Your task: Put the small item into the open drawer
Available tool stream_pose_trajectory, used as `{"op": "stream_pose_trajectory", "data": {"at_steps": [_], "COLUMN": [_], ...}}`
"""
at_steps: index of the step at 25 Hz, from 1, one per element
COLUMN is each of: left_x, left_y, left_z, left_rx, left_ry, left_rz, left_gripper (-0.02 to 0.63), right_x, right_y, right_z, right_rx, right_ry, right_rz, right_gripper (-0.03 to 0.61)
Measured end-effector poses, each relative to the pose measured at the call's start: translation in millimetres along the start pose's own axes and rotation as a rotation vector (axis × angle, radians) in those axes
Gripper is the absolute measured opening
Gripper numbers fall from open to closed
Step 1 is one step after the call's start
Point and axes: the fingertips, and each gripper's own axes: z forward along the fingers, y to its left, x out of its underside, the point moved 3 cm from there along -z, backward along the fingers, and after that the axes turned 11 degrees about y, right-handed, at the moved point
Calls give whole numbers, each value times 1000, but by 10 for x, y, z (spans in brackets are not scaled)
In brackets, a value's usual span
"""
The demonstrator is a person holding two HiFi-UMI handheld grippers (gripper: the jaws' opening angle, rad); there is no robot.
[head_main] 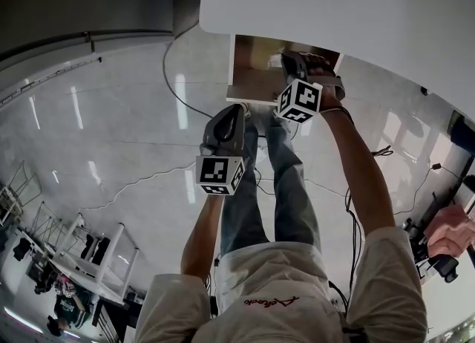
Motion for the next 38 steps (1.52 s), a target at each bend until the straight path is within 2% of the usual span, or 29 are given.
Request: {"op": "stream_pose_trajectory", "data": {"at_steps": [9, 17, 25, 26, 28, 29, 33, 38], "left_x": [63, 84, 97, 96, 92, 91, 81, 89], "left_y": [-10, -1, 10, 11, 16, 16, -30, -60], "left_z": [-42, -41, -69, -75, -80, -79, -85, -75], "left_rx": [10, 18, 15, 15, 15, 15, 19, 20], "left_ry": [5, 4, 0, -1, -3, -4, -10, -14], "left_rz": [-20, -21, -31, -31, -31, -30, -28, -21], "left_gripper": [8, 8, 8, 8, 8, 8, 8, 8], "right_x": [-27, -19, -28, -41, -67, -72, -45, -57], "right_y": [104, 123, 215, 221, 228, 231, 253, 249], "right_z": [406, 549, 493, 476, 450, 445, 400, 290], "right_rx": [-53, -46, -114, -117, -129, -135, -134, -86], "right_ry": [85, 100, 72, 65, 54, 53, 52, 9], "right_rz": [-58, -64, -41, -41, -37, -35, -41, -15], "right_gripper": [14, 14, 17, 30, 111, 120, 124, 123]}}
